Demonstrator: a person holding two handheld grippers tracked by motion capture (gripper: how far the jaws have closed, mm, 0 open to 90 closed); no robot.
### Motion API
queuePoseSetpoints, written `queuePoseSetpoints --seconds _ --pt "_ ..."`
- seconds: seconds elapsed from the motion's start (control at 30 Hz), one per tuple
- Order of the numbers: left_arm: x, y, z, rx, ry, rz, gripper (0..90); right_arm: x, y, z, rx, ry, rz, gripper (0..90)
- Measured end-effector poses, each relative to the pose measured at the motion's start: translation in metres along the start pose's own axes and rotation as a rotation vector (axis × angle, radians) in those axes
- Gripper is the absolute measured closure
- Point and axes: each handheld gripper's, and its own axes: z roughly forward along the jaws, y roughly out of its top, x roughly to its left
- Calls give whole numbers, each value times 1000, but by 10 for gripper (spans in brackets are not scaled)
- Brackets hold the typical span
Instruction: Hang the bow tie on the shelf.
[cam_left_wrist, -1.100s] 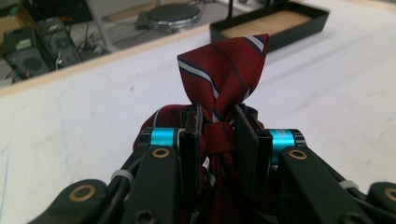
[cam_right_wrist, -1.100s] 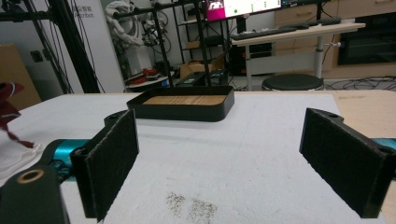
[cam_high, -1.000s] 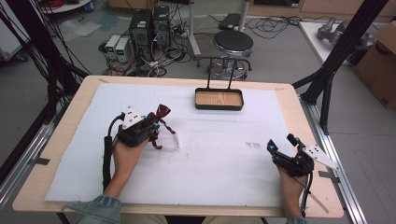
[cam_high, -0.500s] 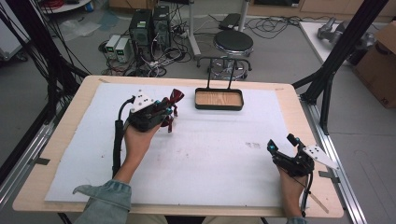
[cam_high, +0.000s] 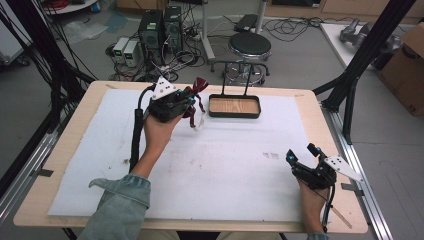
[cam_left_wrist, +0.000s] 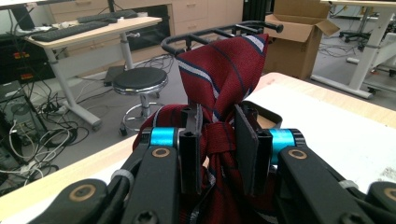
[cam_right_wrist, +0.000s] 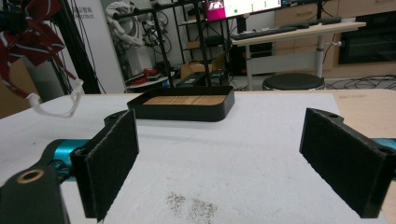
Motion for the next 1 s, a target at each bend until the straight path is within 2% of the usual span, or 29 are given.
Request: queuePoseSetpoints --seconds 0.23,0.47,0.6,1.0 --pt "8 3 19 1 -4 -13 723 -1 0 0 0 3 7 108" --pt "13 17 38 -8 -15 9 723 -1 0 0 0 5 4 109" --pt "16 25 47 -15 -16 -4 723 -1 0 0 -3 7 9 108" --pt "21 46 75 -10 -14 7 723 0 0 0 -1 7 16 108"
